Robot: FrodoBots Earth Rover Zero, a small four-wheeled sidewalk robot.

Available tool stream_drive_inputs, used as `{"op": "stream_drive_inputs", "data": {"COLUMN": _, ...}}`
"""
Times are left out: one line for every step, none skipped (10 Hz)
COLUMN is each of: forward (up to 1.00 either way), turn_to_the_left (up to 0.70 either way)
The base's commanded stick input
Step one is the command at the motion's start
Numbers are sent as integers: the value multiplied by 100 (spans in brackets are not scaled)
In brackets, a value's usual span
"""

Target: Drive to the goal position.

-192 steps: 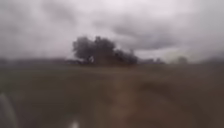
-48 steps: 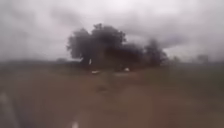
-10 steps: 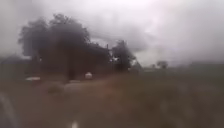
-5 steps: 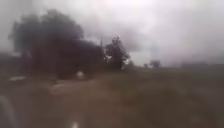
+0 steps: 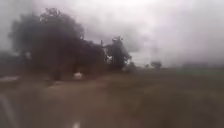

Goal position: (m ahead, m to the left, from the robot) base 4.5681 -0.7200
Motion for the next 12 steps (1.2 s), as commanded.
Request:
{"op": "stream_drive_inputs", "data": {"forward": 70, "turn_to_the_left": -7}}
{"op": "stream_drive_inputs", "data": {"forward": 70, "turn_to_the_left": -18}}
{"op": "stream_drive_inputs", "data": {"forward": 70, "turn_to_the_left": -27}}
{"op": "stream_drive_inputs", "data": {"forward": 70, "turn_to_the_left": -27}}
{"op": "stream_drive_inputs", "data": {"forward": 70, "turn_to_the_left": -27}}
{"op": "stream_drive_inputs", "data": {"forward": 70, "turn_to_the_left": -27}}
{"op": "stream_drive_inputs", "data": {"forward": 70, "turn_to_the_left": -27}}
{"op": "stream_drive_inputs", "data": {"forward": 70, "turn_to_the_left": -27}}
{"op": "stream_drive_inputs", "data": {"forward": 70, "turn_to_the_left": -27}}
{"op": "stream_drive_inputs", "data": {"forward": 70, "turn_to_the_left": -27}}
{"op": "stream_drive_inputs", "data": {"forward": 70, "turn_to_the_left": -11}}
{"op": "stream_drive_inputs", "data": {"forward": 70, "turn_to_the_left": 0}}
